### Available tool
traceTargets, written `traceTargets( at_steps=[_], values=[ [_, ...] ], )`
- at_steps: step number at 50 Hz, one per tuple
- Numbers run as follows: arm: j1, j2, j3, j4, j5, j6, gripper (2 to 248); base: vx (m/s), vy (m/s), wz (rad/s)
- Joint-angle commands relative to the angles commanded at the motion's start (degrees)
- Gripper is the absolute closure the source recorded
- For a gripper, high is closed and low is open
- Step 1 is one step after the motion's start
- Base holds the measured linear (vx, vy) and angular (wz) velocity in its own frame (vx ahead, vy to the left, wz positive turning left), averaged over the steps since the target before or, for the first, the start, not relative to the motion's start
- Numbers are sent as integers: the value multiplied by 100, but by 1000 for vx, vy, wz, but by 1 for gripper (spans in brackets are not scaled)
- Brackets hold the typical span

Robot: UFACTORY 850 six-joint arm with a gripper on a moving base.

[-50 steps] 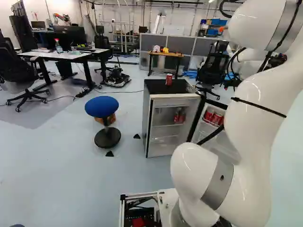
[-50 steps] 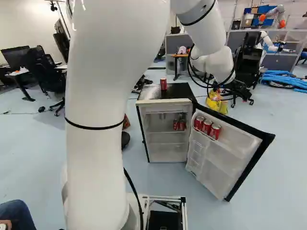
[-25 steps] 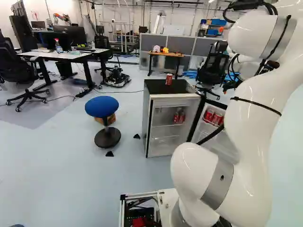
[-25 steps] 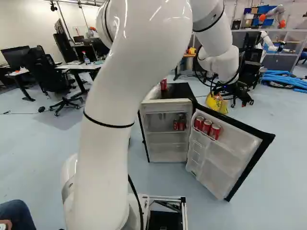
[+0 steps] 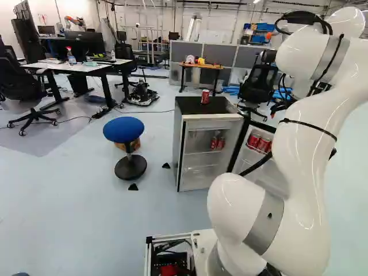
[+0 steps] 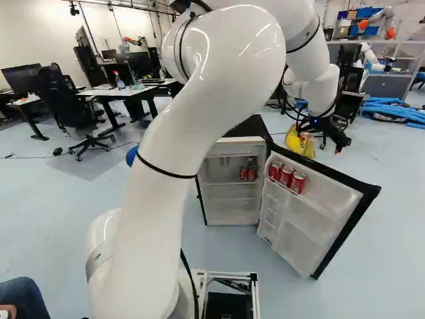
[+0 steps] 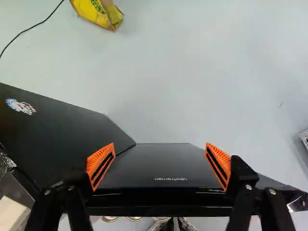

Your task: Grab a drink from the fridge

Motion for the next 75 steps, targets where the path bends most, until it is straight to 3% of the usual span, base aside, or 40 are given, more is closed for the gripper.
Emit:
traceTargets(
  at_steps=[52,75],
  values=[
    [-192,-1258,-1901,0,-2225,0,3,0,0,0],
    [-196,-1452,-1993,0,-2272,0,3,0,0,0]
  ],
)
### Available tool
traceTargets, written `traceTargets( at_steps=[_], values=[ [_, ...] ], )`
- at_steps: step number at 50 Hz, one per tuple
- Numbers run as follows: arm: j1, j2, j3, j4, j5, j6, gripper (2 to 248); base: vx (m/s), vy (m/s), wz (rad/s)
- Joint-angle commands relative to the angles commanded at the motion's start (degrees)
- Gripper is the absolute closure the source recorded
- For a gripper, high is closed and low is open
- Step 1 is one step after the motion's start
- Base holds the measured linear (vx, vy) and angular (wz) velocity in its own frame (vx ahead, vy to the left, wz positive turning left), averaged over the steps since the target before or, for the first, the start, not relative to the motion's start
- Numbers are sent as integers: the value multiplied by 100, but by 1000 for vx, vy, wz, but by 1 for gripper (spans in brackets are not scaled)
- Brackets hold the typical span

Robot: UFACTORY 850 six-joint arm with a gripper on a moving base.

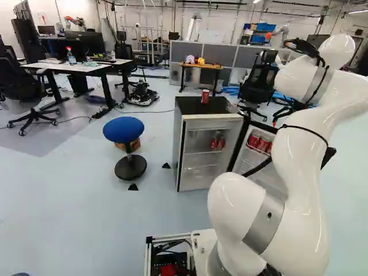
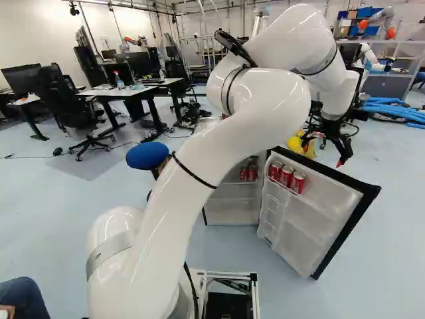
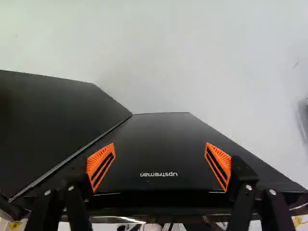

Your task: Grab a drink from the fridge

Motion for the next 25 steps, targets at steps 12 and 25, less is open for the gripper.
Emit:
traceTargets(
  at_steps=[12,25],
  values=[
    [0,-177,-70,0,0,0,3,0,0,0],
    [-2,-202,-73,0,0,0,3,0,0,0]
  ],
)
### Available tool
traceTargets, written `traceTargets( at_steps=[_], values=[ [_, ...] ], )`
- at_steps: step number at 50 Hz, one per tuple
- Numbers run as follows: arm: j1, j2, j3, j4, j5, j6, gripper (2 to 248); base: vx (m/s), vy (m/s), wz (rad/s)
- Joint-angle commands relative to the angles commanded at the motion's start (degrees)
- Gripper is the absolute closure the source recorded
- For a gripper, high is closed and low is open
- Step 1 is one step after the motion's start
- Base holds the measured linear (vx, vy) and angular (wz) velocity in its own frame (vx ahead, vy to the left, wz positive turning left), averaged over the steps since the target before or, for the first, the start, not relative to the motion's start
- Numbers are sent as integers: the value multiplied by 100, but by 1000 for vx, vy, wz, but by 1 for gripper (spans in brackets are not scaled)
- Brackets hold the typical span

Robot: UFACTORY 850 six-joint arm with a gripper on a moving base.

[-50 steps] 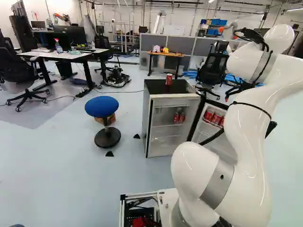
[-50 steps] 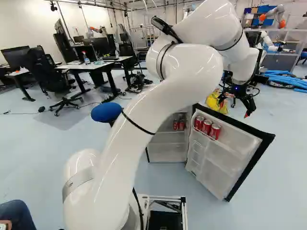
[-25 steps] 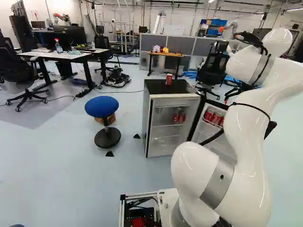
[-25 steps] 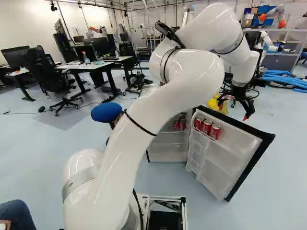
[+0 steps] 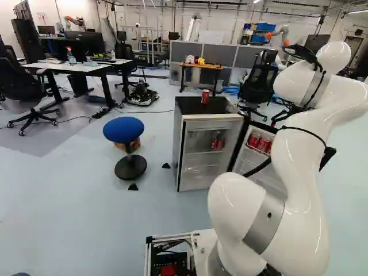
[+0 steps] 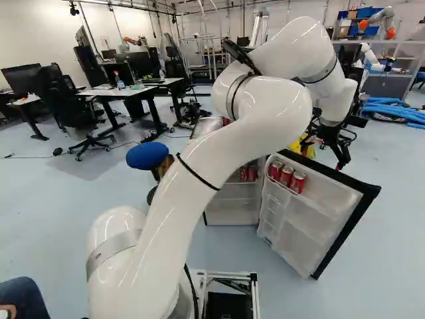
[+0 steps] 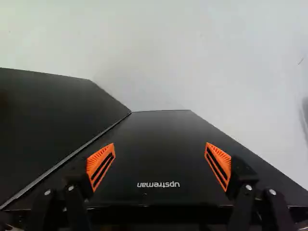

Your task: Grab a drink from the fridge

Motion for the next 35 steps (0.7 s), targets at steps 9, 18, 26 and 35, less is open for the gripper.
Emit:
traceTargets(
  at_steps=[9,18,26,35],
  values=[
    [-12,55,93,0,-17,0,3,0,0,0],
    [-29,127,213,0,-68,0,3,0,0,0],
    [-44,192,322,0,-121,0,3,0,0,0],
    [-61,268,451,0,-182,0,3,0,0,0]
  ],
)
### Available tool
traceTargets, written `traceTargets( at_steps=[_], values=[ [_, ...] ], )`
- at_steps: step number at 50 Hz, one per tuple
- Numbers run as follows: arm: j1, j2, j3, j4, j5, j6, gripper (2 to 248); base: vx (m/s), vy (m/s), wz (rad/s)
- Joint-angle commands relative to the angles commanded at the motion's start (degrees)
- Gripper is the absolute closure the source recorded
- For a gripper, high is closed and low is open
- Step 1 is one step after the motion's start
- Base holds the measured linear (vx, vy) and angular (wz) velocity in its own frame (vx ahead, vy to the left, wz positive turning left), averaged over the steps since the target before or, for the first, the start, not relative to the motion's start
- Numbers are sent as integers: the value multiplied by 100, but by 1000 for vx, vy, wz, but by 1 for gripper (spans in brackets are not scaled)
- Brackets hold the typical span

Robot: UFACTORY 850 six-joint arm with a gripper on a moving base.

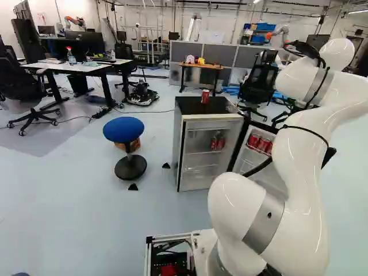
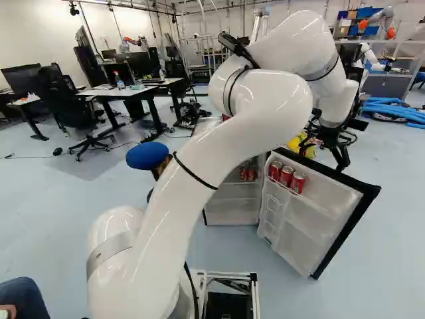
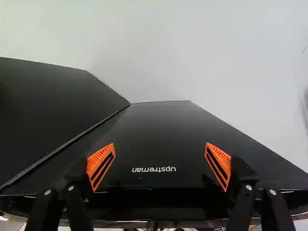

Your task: Grab a drink from the fridge

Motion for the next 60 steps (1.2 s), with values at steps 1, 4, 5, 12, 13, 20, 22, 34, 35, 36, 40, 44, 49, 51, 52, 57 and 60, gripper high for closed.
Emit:
traceTargets(
  at_steps=[1,4,5,12,13,20,22,34,35,36,40,44,49,51,52,57,60],
  values=[
    [-2,9,15,0,-7,0,3,0,0,0],
    [-7,36,60,0,-27,0,3,0,0,0],
    [-9,45,76,0,-34,0,3,0,0,0],
    [-22,113,191,0,-82,0,3,0,0,0],
    [-24,123,209,0,-89,0,3,0,0,0],
    [-36,194,328,0,-137,0,3,0,0,0],
    [-40,214,363,0,-151,0,3,0,0,0],
    [-61,337,572,0,-233,0,3,0,0,0],
    [-63,347,590,0,-240,0,3,0,0,0],
    [-65,357,607,0,-247,0,3,0,0,0],
    [-72,400,680,0,-274,0,3,0,0,0],
    [-78,443,754,0,-302,0,3,0,0,0],
    [-84,499,850,0,-336,0,3,0,0,0],
    [-87,522,889,0,-350,0,3,0,0,0],
    [-88,533,908,0,-356,0,3,0,0,0],
    [-94,590,1006,0,-391,0,3,0,0,0],
    [-97,625,1067,0,-411,0,3,0,0,0]
  ],
)
